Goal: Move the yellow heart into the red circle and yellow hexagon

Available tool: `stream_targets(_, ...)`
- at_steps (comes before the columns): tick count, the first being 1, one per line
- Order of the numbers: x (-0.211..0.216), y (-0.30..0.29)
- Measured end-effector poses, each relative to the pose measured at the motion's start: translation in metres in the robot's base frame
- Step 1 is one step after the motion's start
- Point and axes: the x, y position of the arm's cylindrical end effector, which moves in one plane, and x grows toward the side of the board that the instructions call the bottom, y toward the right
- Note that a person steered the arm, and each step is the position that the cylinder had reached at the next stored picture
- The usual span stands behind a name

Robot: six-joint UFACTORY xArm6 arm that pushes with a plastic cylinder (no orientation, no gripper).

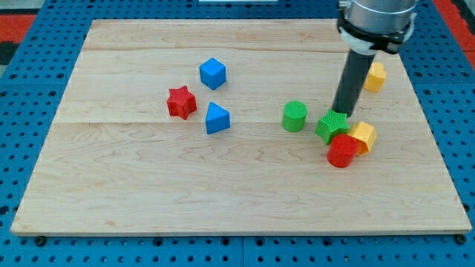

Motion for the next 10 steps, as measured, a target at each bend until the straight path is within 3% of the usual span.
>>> stream_targets(2,0.019,-0.021)
stream_targets(3,-0.015,0.010)
stream_targets(4,-0.062,0.079)
stream_targets(6,-0.108,0.126)
stream_targets(7,-0.160,0.129)
stream_targets(8,-0.110,0.077)
stream_targets(9,-0.076,0.091)
stream_targets(10,-0.097,0.077)
